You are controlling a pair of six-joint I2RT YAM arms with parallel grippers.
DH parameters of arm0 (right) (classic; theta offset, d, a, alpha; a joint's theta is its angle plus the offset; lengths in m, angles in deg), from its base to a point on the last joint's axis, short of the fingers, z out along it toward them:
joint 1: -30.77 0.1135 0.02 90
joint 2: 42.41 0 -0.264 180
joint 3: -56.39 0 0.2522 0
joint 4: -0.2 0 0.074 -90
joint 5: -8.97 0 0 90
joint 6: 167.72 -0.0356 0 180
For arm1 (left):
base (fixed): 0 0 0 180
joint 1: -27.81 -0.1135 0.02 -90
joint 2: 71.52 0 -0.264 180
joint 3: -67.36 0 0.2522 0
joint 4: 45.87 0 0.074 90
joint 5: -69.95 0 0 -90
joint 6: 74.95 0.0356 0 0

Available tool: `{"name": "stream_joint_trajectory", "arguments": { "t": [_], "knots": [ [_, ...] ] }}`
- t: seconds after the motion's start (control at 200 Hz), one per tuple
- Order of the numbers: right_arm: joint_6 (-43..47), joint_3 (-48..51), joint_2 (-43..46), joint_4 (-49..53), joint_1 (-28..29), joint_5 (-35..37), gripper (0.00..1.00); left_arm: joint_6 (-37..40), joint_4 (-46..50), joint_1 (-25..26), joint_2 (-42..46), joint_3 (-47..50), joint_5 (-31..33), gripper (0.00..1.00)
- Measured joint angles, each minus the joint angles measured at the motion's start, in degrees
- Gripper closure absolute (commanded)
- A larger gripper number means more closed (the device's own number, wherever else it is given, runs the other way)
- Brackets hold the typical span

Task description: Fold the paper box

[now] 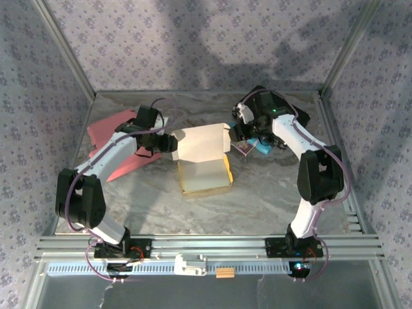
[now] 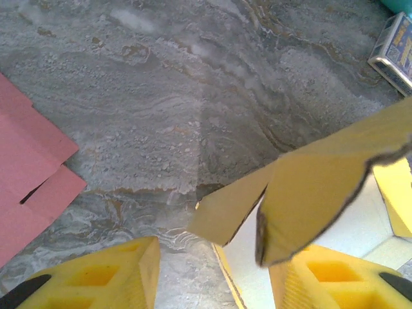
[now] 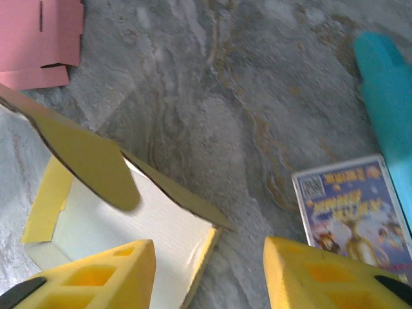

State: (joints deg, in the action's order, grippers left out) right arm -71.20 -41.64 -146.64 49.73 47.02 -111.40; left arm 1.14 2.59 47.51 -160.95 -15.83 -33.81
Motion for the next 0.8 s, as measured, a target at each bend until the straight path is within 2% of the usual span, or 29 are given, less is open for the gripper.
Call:
{"name": "stream_joint_trajectory", "arguments": {
  "t": [0.165,0.36,0.8],
  "knots": [
    [0.9,-1.1,-1.0,0.0,2.1,-0.8,0.51,0.0,-0.3,0.0,-1.6,-0.3,-0.4,0.52],
    [0.9,-1.1,-2.4,0.0,1.8,-0.7,0.51,-0.1,-0.9,0.0,-2.7,-0.3,-0.8,0.54],
    [0.9,-1.7,-3.3,-0.1,1.8,-0.8,0.56,-1.0,-1.4,1.3,-4.5,-2.3,-0.4,0.77]
  ]
}}
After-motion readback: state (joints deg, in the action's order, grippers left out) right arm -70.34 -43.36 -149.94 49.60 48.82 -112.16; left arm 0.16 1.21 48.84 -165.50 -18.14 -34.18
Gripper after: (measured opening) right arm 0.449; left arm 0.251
